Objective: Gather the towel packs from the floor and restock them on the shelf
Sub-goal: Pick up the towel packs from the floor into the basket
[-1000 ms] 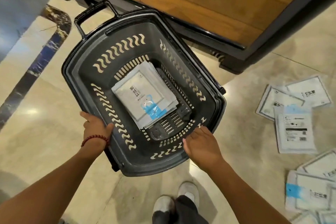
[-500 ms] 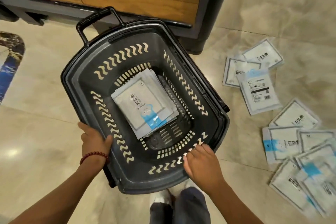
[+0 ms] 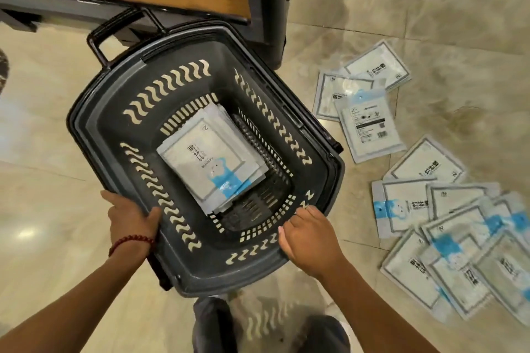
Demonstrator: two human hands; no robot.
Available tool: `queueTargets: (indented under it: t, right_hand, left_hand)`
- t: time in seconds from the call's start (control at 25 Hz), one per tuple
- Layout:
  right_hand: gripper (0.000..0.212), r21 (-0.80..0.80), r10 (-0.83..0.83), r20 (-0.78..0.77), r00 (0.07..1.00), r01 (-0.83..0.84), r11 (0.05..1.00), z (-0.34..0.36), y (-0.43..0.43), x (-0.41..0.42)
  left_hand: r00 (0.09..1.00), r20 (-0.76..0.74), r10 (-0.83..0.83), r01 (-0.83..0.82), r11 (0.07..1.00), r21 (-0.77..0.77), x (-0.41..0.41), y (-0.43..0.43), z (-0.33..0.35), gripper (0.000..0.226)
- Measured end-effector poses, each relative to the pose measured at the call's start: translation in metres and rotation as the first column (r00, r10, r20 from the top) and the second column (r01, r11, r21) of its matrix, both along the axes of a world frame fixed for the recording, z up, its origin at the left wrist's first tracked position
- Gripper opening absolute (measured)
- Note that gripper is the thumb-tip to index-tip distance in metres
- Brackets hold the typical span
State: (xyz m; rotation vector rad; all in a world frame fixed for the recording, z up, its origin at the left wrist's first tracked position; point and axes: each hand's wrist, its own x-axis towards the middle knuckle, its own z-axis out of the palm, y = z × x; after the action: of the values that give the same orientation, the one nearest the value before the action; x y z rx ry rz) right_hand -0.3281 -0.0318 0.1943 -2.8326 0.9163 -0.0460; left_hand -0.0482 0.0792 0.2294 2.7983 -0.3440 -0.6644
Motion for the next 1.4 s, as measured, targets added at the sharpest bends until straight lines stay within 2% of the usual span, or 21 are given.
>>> queueTargets:
  t: [0.32, 0.6, 0.72, 0.84, 0.96, 1.0, 1.08, 1.16, 1.24, 1.32, 1.4]
  right_hand:
    - [0.043, -0.012, 0.021, -0.071, 0.997, -0.022, 1.000, 0.007, -0.037, -0.061]
    - [0.042, 0.042, -0.057, -0.074, 0.996, 0.060, 0.997, 0.007, -0.028, -0.060]
    - [0.045, 0.121, -0.021, -0.130, 0.991, 0.037, 0.992, 0.006, -0.029, -0.065]
    - [0.047, 0.214, 0.040, -0.144, 0.989, -0.008, 0.977, 0.017, -0.040, -0.069]
    - [0.022, 0.215, 0.100, -0.091, 0.991, -0.079, 0.973, 0.034, -0.065, -0.081]
    - [0.016, 0.205, 0.063, -0.057, 0.996, -0.050, 0.978, 0.040, -0.075, -0.089]
    - [0.006, 0.174, -0.042, 0.005, 0.999, 0.041, 0.984, 0.045, -0.092, -0.110]
    - [0.016, 0.184, -0.158, 0.053, 0.986, 0.146, 0.972, 0.041, -0.101, -0.150]
    - [0.024, 0.219, -0.342, 0.044, 0.938, 0.325, 0.920, 0.031, -0.102, -0.200]
    - [0.018, 0.240, -0.532, -0.059, 0.844, 0.530, 0.814, 0.011, -0.091, -0.254]
    - [0.012, 0.318, -0.689, -0.185, 0.701, 0.706, 0.633, -0.015, -0.076, -0.302]
  left_hand:
    - [0.997, -0.076, 0.035, -0.036, 0.999, -0.022, -0.065, -0.040, -0.005, 0.099]
    - [0.999, -0.022, -0.043, 0.043, 0.999, -0.016, -0.051, -0.061, -0.016, 0.095]
    - [1.000, -0.023, -0.005, 0.005, 0.999, 0.032, -0.060, -0.066, -0.011, 0.097]
    - [0.999, -0.034, 0.017, -0.012, 0.988, 0.152, -0.070, -0.076, -0.002, 0.098]
    - [0.999, 0.012, -0.047, 0.041, 0.951, 0.305, -0.077, -0.094, 0.014, 0.093]
    - [0.993, 0.033, -0.112, 0.097, 0.949, 0.299, -0.086, -0.104, 0.020, 0.085]
    - [0.959, 0.059, -0.277, 0.263, 0.947, 0.185, -0.113, -0.129, 0.030, 0.066]
    - [0.896, 0.057, -0.440, 0.439, 0.898, 0.037, -0.163, -0.155, 0.038, 0.053]
    - [0.816, 0.111, -0.567, 0.578, 0.802, -0.151, -0.229, -0.178, 0.046, 0.041]
    - [0.681, 0.177, -0.710, 0.724, 0.617, -0.310, -0.300, -0.196, 0.047, 0.032]
    - [0.489, 0.179, -0.854, 0.835, 0.399, -0.378, -0.365, -0.210, 0.028, 0.036]
